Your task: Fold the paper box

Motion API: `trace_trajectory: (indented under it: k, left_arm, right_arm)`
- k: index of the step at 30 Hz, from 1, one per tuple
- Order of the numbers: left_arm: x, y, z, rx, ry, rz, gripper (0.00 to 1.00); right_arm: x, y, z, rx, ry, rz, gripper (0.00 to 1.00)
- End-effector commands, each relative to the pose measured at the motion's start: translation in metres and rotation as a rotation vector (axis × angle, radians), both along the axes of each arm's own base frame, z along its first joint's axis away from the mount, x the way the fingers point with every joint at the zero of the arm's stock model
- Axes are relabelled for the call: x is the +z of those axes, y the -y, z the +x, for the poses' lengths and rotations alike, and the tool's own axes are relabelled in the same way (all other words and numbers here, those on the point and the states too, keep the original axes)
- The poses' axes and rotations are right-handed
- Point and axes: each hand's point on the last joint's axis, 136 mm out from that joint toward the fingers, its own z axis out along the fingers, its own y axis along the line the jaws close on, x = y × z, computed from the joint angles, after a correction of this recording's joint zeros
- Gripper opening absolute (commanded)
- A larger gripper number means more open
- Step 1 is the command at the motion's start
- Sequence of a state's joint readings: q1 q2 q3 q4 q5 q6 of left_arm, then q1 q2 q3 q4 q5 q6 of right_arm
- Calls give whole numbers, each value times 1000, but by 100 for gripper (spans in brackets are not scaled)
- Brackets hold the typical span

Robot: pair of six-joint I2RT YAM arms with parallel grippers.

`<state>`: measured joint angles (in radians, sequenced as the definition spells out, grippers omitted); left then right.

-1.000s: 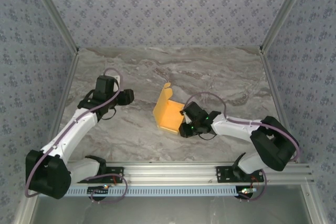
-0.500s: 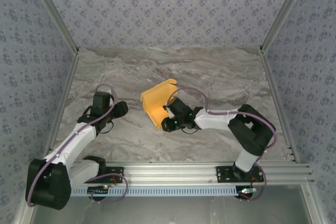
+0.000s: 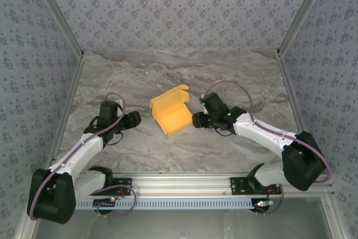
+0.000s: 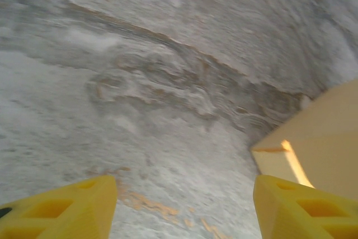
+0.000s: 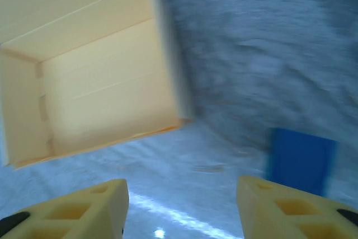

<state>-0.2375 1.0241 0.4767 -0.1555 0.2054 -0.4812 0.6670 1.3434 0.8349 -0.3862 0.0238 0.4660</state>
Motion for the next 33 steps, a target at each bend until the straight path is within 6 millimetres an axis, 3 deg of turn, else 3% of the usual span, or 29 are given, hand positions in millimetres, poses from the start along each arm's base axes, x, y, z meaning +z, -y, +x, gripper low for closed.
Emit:
trace_trajectory:
  k: [1, 8, 15, 20, 26, 29, 33]
  left_arm:
    - [22, 30, -12, -165, 43, -113, 65]
    - [44, 67, -35, -336, 127, -158, 69]
    - [51, 71, -36, -364, 143, -142, 69]
    - [50, 71, -37, -364, 145, -135, 69]
    - [50, 69, -37, -357, 151, -119, 69]
    - [52, 69, -37, -353, 157, -120, 69]
    - [54, 67, -32, -313, 166, -138, 71]
  right_arm:
    - [-23, 45, -7, -101, -80, -154, 64]
    - [-38, 54, 6, -111, -133, -177, 70]
    - [-56, 41, 14, -85, -177, -169, 68]
    - [-63, 34, 22, -75, -183, -166, 61]
    - [-66, 35, 25, -68, -182, -194, 41]
    - [-56, 37, 24, -60, -151, -214, 33]
    - [-20, 25, 21, 11, -25, -229, 30]
